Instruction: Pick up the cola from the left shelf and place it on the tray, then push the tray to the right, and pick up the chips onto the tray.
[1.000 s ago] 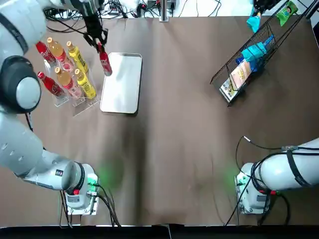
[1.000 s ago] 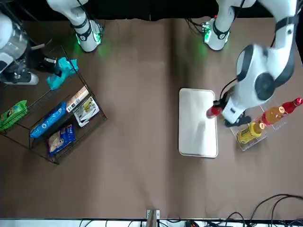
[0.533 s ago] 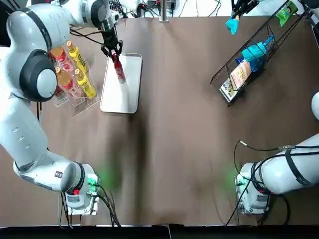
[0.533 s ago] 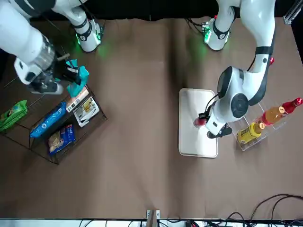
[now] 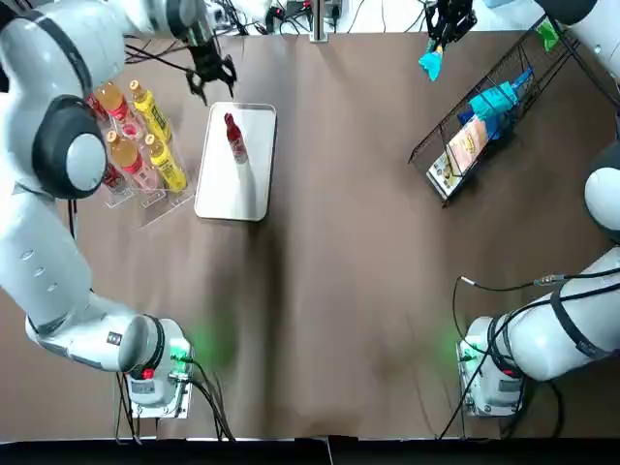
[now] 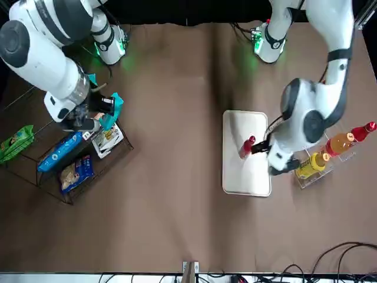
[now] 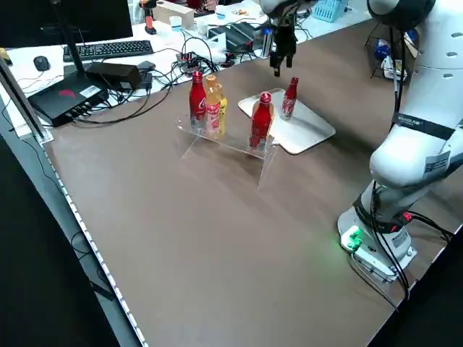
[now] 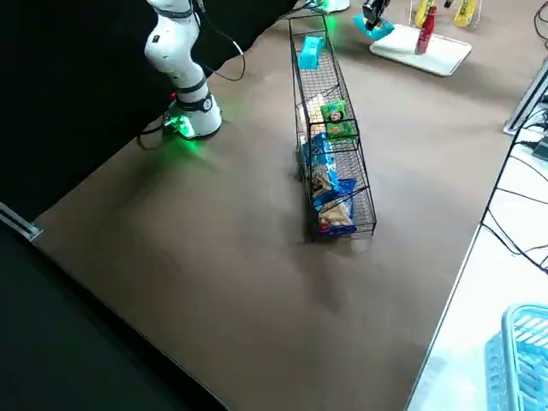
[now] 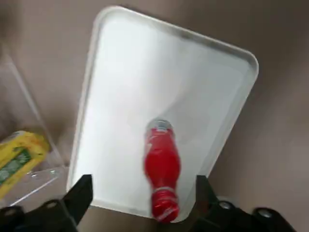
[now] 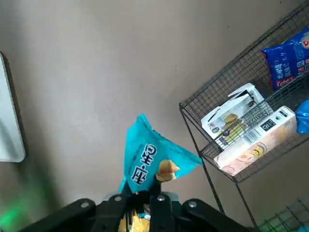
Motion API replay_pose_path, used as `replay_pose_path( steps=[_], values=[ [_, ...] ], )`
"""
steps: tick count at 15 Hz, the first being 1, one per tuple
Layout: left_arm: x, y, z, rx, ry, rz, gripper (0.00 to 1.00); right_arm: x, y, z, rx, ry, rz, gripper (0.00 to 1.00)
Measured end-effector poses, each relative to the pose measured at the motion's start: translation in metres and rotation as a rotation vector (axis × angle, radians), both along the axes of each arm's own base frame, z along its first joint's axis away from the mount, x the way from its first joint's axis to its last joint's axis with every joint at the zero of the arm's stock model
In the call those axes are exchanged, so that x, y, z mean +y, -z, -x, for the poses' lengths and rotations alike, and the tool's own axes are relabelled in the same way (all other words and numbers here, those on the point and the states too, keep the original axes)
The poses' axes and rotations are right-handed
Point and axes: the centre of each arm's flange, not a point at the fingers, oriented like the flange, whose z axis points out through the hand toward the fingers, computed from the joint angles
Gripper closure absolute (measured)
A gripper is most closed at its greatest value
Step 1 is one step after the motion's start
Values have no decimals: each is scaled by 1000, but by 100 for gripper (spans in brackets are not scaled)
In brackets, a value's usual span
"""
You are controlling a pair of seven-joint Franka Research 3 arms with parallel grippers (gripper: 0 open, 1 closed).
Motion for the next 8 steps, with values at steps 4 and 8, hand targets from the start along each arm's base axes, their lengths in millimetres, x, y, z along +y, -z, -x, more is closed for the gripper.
replay_pose_path(
  steps=[4, 8],
  values=[
    [67, -11, -2, 32, 90, 18, 0, 11, 12, -3, 7, -13, 5, 85],
    [79, 100, -3, 151, 209, 2, 0, 23, 29, -6, 16, -27, 11, 85]
  ],
)
